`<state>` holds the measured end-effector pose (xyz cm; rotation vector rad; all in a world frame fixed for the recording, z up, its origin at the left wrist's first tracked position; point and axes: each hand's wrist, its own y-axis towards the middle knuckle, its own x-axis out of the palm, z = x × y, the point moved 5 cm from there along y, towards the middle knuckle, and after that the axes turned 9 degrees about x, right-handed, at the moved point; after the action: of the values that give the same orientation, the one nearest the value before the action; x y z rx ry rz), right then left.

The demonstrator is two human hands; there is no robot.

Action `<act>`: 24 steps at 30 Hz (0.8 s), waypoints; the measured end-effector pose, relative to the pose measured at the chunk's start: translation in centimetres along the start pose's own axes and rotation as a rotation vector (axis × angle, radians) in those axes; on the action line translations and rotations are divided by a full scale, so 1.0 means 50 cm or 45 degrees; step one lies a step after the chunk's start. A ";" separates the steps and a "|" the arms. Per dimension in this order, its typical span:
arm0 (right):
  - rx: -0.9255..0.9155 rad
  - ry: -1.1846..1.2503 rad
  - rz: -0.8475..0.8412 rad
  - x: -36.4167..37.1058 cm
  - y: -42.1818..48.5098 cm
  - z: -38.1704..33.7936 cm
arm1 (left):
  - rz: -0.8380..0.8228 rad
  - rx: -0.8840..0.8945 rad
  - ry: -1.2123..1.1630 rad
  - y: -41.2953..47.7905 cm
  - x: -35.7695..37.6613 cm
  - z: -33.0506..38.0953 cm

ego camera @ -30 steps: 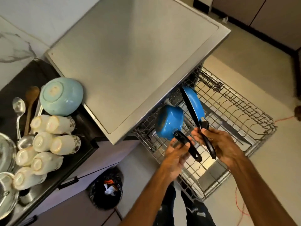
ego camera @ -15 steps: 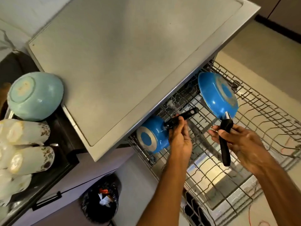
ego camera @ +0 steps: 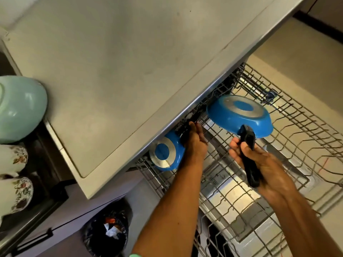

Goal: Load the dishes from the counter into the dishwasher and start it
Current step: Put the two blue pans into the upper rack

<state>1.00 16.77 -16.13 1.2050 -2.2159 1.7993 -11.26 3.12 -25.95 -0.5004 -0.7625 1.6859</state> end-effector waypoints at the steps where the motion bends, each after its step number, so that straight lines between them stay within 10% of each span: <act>1: 0.010 0.012 -0.015 0.007 0.002 0.003 | -0.043 -0.006 0.059 -0.003 0.003 -0.001; 16: 0.080 -0.027 -0.119 0.172 0.192 0.008 | -0.337 -0.189 0.221 -0.069 -0.071 0.075; 24: -0.011 -0.375 0.126 0.151 0.283 0.032 | -0.345 0.381 0.756 -0.090 -0.128 0.137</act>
<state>-11.80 11.73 -24.54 1.4689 -2.4743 1.7405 -11.26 -4.01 -18.39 -0.6132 -0.1321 1.2698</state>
